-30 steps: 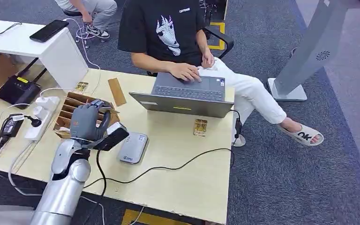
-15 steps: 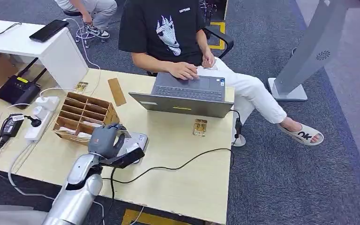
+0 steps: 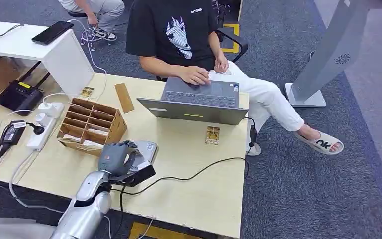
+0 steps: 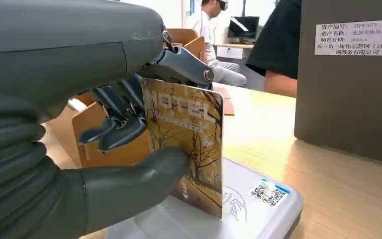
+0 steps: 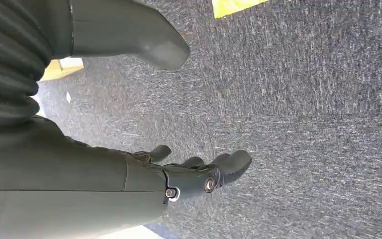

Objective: Pass the card to the sensor for recognition and then transmit it.

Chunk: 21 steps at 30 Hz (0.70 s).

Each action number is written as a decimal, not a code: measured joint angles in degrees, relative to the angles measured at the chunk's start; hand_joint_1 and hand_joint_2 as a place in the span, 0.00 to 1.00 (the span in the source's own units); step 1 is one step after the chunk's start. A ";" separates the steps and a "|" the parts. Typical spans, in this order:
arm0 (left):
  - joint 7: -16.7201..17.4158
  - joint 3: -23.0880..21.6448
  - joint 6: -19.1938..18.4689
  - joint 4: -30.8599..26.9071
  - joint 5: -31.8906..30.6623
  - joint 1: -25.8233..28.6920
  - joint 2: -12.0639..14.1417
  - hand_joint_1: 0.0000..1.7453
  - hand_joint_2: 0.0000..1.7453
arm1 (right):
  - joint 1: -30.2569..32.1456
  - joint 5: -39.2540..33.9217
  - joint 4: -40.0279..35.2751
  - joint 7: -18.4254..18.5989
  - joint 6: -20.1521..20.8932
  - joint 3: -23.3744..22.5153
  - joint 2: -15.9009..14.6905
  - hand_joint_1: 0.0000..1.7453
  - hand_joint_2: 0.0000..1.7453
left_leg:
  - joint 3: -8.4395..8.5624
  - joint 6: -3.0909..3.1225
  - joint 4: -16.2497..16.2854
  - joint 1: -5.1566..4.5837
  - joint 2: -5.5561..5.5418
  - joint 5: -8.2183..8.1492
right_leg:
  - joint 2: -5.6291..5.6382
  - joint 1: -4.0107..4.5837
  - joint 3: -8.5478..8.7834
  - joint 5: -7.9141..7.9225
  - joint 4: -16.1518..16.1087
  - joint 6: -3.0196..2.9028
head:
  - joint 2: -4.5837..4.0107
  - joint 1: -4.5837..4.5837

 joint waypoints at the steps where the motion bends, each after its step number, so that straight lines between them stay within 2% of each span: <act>1: 0.00 0.00 0.00 0.17 0.00 -0.09 0.00 1.00 1.00 | 0.00 0.00 0.00 0.00 0.00 0.00 0.00 0.00 1.00 | 0.00 0.00 0.00 0.00 0.00 0.00 | 0.00 0.00 0.01 0.00 0.00 0.00 | 0.00 0.00; 10: 0.02 -0.02 0.09 1.25 -0.31 -0.51 -0.24 1.00 1.00 | 0.00 0.26 0.00 0.00 0.18 0.00 0.02 0.00 1.00 | 0.09 0.01 0.00 0.00 -0.03 0.01 | -0.02 0.00 0.11 0.00 0.00 0.01 | 0.00 0.00; 21: -0.76 -0.04 2.16 2.56 -0.07 -0.71 -0.85 1.00 1.00 | 0.01 0.87 0.00 -0.13 0.17 -0.07 0.15 0.00 1.00 | 0.16 0.02 0.00 0.00 -0.10 0.02 | -0.10 0.00 0.20 0.00 0.00 0.01 | 0.00 0.00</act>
